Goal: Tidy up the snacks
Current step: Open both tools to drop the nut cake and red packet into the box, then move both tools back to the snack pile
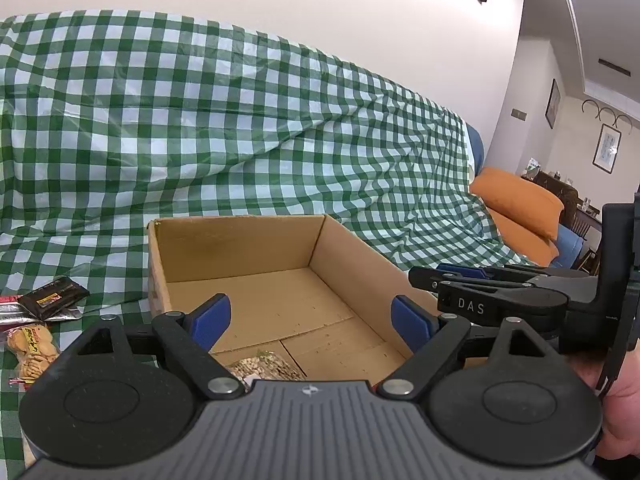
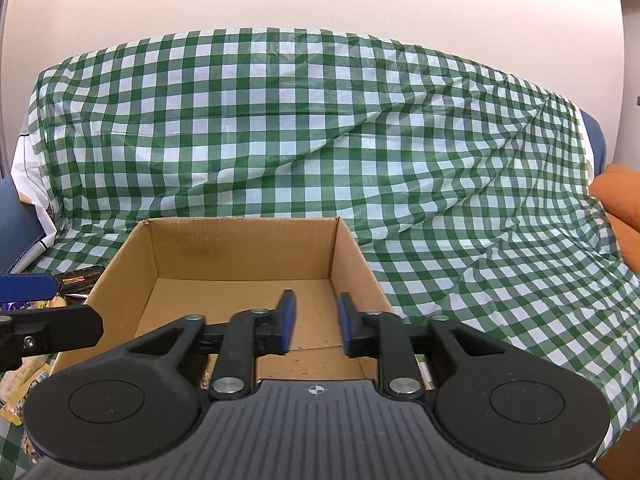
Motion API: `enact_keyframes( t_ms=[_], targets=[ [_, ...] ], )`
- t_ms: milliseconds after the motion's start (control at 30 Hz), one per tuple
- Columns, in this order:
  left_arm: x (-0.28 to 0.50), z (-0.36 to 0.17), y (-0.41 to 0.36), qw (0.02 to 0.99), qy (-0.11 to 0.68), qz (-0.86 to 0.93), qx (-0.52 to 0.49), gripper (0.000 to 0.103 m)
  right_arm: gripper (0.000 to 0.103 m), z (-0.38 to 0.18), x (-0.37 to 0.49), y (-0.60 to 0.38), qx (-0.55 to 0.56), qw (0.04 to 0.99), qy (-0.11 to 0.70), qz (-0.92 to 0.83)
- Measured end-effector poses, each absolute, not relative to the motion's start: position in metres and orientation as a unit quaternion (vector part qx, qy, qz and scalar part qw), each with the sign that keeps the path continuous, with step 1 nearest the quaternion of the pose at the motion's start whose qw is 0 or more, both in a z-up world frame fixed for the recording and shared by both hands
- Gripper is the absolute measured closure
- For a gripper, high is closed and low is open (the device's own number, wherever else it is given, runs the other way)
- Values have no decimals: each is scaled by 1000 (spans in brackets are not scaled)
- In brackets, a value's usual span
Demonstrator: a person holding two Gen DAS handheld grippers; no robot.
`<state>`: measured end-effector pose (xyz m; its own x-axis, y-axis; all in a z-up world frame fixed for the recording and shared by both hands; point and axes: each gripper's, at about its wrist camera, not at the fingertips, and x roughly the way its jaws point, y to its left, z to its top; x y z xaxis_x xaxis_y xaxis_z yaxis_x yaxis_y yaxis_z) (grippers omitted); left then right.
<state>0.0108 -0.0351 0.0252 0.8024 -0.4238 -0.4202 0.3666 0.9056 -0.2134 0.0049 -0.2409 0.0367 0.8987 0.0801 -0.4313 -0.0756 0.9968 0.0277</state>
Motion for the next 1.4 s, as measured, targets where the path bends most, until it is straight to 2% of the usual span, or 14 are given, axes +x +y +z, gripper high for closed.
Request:
enact_keyframes(
  t_ms=[100, 200, 367, 467, 700, 767, 833, 933, 1000, 1100, 1400],
  targets=[
    [11, 26, -31, 948, 233, -207, -62, 13, 69, 38, 5, -240, 10, 975, 220, 41],
    [11, 27, -25, 949, 234, -204, -60, 25, 67, 39, 6, -239, 22, 974, 221, 44],
    [7, 28, -11, 949, 239, -198, -54, 64, 66, 41, 6, -227, 28, 973, 221, 55],
    [6, 29, 0, 950, 244, -189, -55, 76, 66, 43, 4, -215, 24, 974, 218, 64],
    [20, 39, 42, 941, 283, -173, -64, 77, 67, 48, -1, -184, 30, 974, 207, 91],
    [36, 44, 59, 934, 315, -163, -44, 77, 72, 50, -3, -175, 39, 973, 203, 105],
    [43, 49, 82, 938, 319, -134, -33, 77, 74, 53, -7, -163, 44, 972, 196, 123],
    [45, 39, 134, 935, 320, -113, -105, 77, 74, 56, -13, -144, 38, 970, 185, 150],
    [49, 19, 164, 910, 369, -79, -174, 77, 74, 56, -16, -131, 27, 969, 183, 166],
    [53, 8, 196, 886, 389, -49, -248, 78, 74, 55, -19, -112, 14, 964, 182, 191],
    [73, -26, 219, 829, 480, 7, -287, 77, 75, 52, -22, -66, -5, 950, 190, 246]
  ],
)
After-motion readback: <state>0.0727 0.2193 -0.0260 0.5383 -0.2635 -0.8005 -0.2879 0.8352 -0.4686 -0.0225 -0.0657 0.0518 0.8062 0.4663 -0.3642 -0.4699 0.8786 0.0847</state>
